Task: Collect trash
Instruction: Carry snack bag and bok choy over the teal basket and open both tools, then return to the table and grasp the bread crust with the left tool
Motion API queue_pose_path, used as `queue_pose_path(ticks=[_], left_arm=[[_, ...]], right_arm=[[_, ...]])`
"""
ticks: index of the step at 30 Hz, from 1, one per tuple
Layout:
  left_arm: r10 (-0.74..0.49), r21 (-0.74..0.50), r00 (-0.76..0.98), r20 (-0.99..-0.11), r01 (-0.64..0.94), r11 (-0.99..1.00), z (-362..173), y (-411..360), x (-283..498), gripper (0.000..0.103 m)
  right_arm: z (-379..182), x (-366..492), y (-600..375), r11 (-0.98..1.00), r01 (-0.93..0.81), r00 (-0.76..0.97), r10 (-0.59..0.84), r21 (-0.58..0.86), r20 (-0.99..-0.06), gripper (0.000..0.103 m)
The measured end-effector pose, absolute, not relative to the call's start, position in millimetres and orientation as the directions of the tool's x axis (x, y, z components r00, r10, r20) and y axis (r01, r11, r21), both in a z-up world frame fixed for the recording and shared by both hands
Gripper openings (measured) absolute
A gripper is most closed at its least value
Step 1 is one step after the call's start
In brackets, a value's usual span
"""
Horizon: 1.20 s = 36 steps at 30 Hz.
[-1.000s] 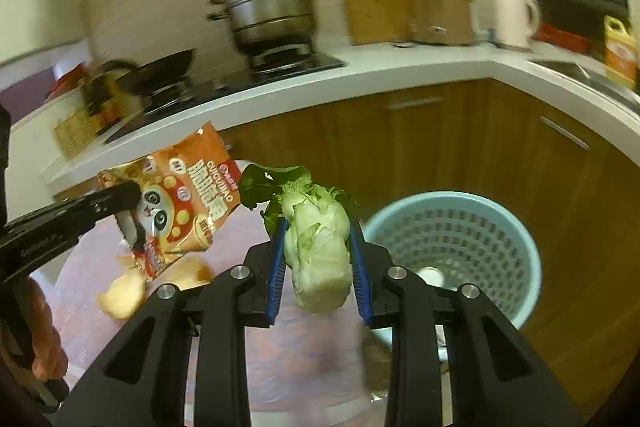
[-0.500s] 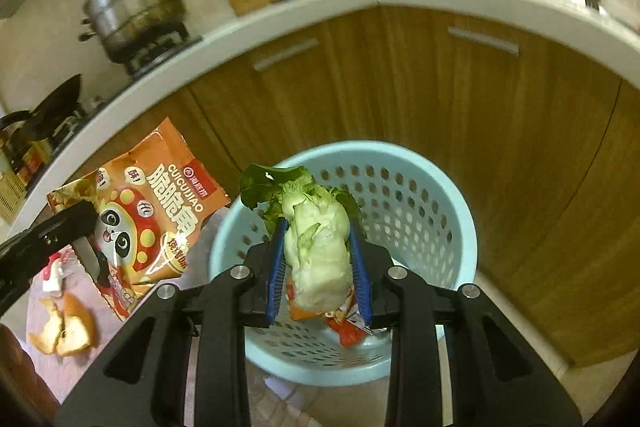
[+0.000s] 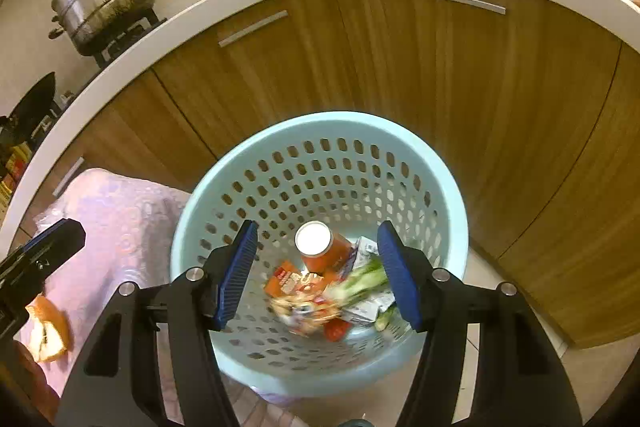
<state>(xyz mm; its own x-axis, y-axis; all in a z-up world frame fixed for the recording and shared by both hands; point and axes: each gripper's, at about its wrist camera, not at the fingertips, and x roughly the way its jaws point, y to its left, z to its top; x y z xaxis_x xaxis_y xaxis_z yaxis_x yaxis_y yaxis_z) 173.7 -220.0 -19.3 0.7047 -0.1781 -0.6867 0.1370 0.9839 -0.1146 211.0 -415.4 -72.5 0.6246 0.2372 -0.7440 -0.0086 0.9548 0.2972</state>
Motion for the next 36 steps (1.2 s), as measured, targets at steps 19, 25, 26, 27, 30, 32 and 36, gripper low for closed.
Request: queue_pose_path(ticks=[19,25,26,27,30,32,36], left_arm=[[-0.055,-0.191,0.865,-0.499,-0.048,0.981,58,-96,44,0.064],[0.058,-0.137,0.858,-0.510,-0.147,0.980,55,-48,0,0.067],[0.064,-0.136,0.854,-0.517,-0.155,0.978,52,-41,-5,0.068],[0.075,-0.131,0.844,-0.531,-0.169,0.977,47,-32,-13,0.068],[0.102,-0.132,0.829,-0.550,-0.207,0.970,34,-14,-29,0.069],[0.100,-0.159,0.812,-0.575,-0.231,0.960,21,2,-41,0.069],[0.063,-0.195,0.773,-0.631,-0.237,0.952,-3,19,-52,0.074]], right_arm=[[6,147,-296,0.919,-0.287,0.667,0.393,0.269,-0.632,0.060],[-1,122,-252,0.879,-0.413,0.609,0.462,0.239,-0.645,0.065],[-2,117,-246,0.867,-0.438,0.595,0.477,0.237,-0.647,0.070],[-3,113,-241,0.858,-0.457,0.585,0.489,0.234,-0.648,0.073],[-4,96,-225,0.819,-0.530,0.552,0.529,0.218,-0.645,0.081],[-4,89,-216,0.795,-0.570,0.529,0.548,0.207,-0.648,0.085],[-10,72,-196,0.748,-0.642,0.483,0.565,0.168,-0.669,0.091]])
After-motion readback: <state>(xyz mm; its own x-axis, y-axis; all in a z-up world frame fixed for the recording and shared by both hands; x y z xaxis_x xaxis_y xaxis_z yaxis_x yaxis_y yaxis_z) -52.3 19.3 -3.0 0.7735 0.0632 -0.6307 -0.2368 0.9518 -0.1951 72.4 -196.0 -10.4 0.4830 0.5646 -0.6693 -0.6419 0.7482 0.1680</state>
